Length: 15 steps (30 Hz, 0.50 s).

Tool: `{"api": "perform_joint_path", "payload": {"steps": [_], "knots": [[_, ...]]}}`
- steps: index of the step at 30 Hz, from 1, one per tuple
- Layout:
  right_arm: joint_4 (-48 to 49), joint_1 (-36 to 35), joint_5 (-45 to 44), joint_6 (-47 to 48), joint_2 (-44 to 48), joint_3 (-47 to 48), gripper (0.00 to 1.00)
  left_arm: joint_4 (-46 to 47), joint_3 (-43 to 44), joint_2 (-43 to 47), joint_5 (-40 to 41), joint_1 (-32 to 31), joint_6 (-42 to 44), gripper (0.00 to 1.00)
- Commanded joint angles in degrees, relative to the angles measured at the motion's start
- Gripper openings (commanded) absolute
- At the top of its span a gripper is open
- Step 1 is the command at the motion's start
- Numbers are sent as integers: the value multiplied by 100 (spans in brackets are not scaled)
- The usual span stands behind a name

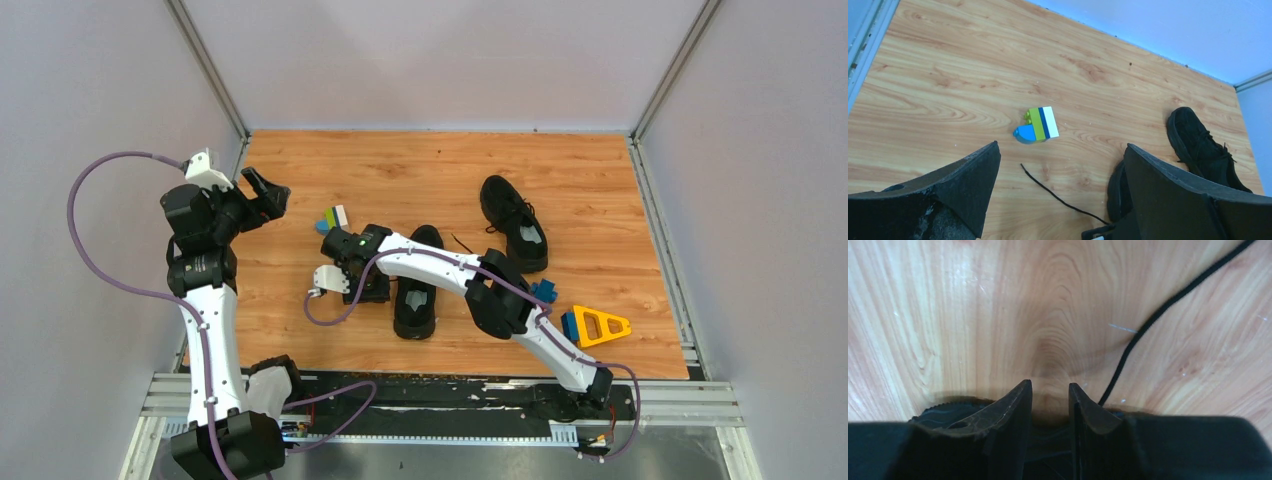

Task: Tie the shoes
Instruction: Pick up the shoelace at the center of the board.

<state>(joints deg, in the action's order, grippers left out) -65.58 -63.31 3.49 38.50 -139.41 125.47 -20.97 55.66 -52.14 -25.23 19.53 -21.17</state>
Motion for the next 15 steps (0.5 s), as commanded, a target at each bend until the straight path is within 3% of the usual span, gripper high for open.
{"api": "perform_joint_path", "payload": {"steps": [1,8,15], "knots": [[11,67,-120,3,349,157,33,-2,95,98,-101,-11,57,100],[590,85,-694,246,282,153,38,150,8,61,-373,-9,-78,96],[844,104,-640,316,232,430,36,154,7,-41,-544,-86,-112,95]]}}
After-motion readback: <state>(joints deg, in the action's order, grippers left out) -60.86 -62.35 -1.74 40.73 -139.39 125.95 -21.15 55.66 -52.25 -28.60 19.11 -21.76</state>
